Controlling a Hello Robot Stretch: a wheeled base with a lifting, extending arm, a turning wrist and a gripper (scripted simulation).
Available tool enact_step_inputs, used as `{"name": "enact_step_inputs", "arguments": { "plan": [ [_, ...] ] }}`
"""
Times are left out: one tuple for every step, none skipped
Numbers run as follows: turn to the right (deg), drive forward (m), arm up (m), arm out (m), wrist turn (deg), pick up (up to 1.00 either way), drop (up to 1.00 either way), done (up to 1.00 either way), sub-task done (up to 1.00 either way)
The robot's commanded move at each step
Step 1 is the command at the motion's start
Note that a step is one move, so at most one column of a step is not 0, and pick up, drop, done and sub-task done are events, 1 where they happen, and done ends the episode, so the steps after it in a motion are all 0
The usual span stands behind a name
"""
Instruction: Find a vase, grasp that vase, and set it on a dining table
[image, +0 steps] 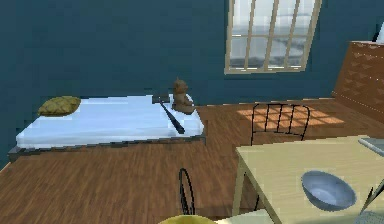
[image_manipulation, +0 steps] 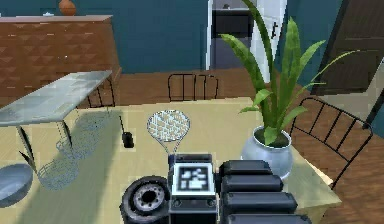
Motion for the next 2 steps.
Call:
{"name": "enact_step_inputs", "arguments": {
  "plan": [
    [0.0,0.0,0.0,0.48,0.0,0.0,0.0,0.0,0.0],
    [0.0,0.0,0.0,0.0,45.0,0.0,0.0,0.0,0.0]
  ]
}}
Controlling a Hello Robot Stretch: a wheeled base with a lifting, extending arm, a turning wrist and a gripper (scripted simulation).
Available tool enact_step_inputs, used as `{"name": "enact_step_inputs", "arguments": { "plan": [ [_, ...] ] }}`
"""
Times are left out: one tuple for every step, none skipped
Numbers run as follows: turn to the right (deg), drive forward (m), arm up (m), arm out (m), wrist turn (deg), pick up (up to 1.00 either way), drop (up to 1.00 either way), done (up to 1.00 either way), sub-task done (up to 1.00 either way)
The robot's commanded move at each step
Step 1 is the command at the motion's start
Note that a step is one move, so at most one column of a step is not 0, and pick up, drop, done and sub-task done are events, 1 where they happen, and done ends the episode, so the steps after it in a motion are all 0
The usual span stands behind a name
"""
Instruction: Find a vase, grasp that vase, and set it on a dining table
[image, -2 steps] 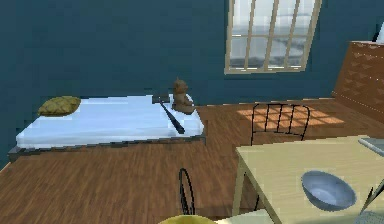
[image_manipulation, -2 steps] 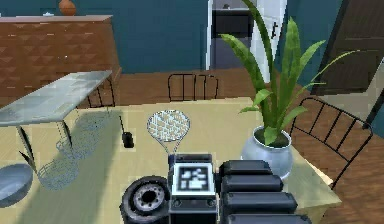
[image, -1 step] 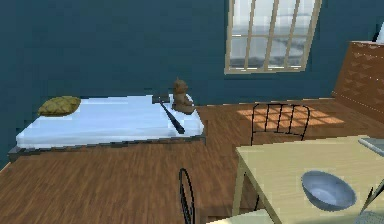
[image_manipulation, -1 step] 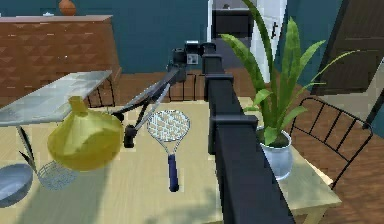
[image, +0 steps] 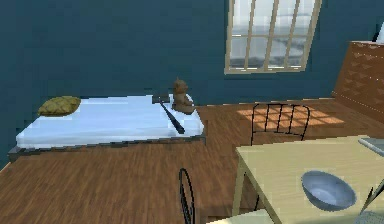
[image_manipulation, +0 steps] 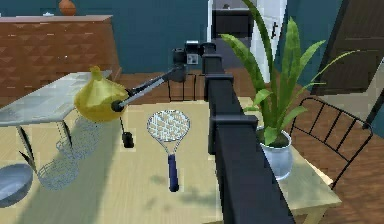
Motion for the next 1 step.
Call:
{"name": "enact_step_inputs", "arguments": {
  "plan": [
    [0.0,0.0,0.0,0.0,9.0,0.0,0.0,0.0,0.0]
  ]
}}
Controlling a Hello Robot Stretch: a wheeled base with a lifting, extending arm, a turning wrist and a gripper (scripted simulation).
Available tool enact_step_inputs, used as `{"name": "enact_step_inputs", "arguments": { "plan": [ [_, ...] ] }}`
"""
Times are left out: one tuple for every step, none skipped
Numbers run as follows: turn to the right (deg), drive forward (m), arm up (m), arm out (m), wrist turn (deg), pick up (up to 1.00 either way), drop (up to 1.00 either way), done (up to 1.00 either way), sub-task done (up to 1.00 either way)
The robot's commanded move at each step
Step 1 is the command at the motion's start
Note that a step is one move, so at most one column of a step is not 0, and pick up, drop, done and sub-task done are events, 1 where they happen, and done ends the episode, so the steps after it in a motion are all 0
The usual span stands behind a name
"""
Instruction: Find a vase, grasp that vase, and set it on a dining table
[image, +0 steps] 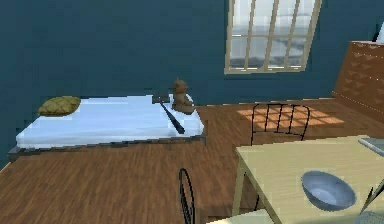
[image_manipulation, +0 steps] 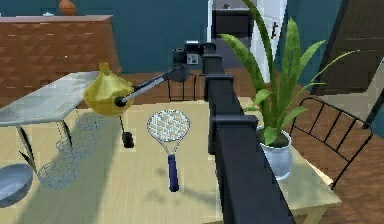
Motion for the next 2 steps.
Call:
{"name": "enact_step_inputs", "arguments": {
  "plan": [
    [0.0,0.0,-0.04,0.0,0.0,0.0,0.0,0.0,0.0],
    [0.0,0.0,-0.32,0.0,0.0,0.0,0.0,0.0,0.0]
  ]
}}
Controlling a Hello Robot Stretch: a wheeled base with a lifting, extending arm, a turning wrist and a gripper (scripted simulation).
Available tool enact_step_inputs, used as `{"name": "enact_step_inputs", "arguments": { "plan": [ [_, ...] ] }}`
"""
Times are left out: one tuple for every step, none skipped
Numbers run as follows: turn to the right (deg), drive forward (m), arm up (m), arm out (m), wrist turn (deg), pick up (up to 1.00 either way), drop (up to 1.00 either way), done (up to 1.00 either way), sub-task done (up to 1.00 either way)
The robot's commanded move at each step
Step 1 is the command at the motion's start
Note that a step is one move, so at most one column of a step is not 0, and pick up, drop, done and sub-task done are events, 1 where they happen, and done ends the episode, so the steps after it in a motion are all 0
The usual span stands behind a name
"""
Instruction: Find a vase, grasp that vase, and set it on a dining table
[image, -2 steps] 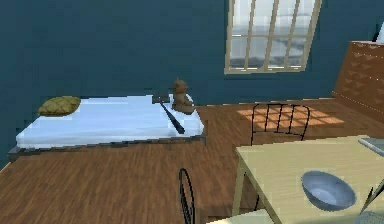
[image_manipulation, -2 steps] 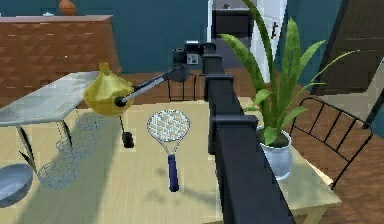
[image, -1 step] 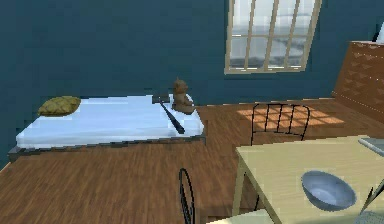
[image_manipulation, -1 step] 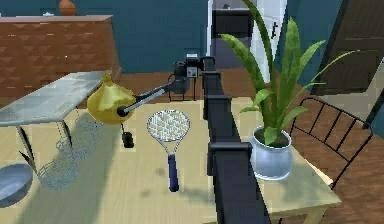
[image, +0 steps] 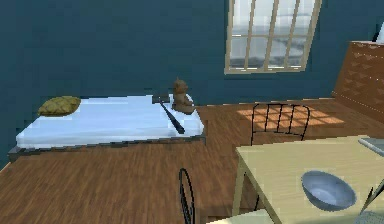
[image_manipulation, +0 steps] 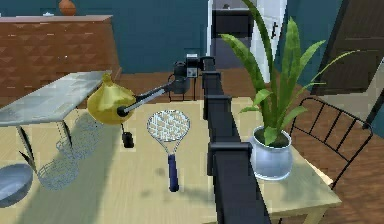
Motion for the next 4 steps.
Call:
{"name": "enact_step_inputs", "arguments": {
  "plan": [
    [0.0,0.0,0.0,0.0,0.0,0.0,1.0,0.0,0.0],
    [0.0,0.0,0.04,0.0,0.0,0.0,0.0,0.0,0.0],
    [0.0,0.0,0.0,-0.08,0.0,0.0,0.0,0.0,0.0],
    [0.0,0.0,0.0,0.0,0.0,0.0,0.0,1.0,0.0]
  ]
}}
